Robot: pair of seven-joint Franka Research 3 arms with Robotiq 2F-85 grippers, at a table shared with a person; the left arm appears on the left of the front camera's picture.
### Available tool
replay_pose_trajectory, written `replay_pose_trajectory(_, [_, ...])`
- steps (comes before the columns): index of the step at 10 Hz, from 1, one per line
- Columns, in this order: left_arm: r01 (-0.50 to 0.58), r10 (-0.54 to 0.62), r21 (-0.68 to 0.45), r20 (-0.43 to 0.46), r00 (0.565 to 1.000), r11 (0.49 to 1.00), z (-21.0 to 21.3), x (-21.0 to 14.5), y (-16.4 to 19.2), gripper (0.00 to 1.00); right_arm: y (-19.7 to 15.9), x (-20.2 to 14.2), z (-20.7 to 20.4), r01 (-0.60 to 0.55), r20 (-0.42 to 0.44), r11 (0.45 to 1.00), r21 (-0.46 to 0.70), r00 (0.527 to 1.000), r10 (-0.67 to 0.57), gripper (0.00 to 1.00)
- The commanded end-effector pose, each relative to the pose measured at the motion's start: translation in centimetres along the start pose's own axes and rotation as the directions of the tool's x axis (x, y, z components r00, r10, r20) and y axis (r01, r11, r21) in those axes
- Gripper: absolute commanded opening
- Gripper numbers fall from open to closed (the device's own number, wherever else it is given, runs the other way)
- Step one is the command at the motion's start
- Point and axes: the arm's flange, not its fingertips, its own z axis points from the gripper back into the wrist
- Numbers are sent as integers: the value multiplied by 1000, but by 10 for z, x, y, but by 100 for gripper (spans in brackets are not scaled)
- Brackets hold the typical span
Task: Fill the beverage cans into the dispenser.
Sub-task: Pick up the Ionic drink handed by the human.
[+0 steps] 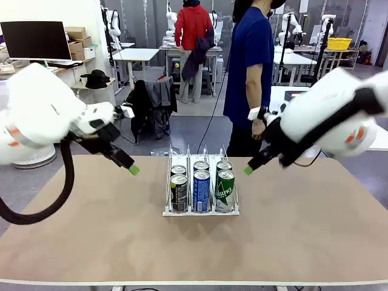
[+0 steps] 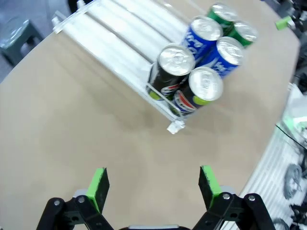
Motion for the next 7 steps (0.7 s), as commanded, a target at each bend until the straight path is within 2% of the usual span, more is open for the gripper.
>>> replay_pose_trajectory(1, [79,-79,-105,12,997,991,11,7,42,100,-42,9,20,-27,-7,988,149,1000,29,100])
replay_pose_trajectory(2, [154,-147,-131,61,987,979,31,10,48,100,-50,17,32,-56,11,977,206,998,54,100])
replay_pose_trajectory(4, [258,-236,-121,173,956,958,73,13,44,100,-67,28,66,-149,45,965,217,989,143,100])
replay_pose_trajectory(6, [350,-329,-62,222,918,935,102,17,60,100,-86,43,97,-208,156,952,223,972,176,100])
replay_pose_trajectory(7, [329,-314,-37,218,924,943,115,18,63,100,-89,47,110,-214,179,959,184,967,181,100])
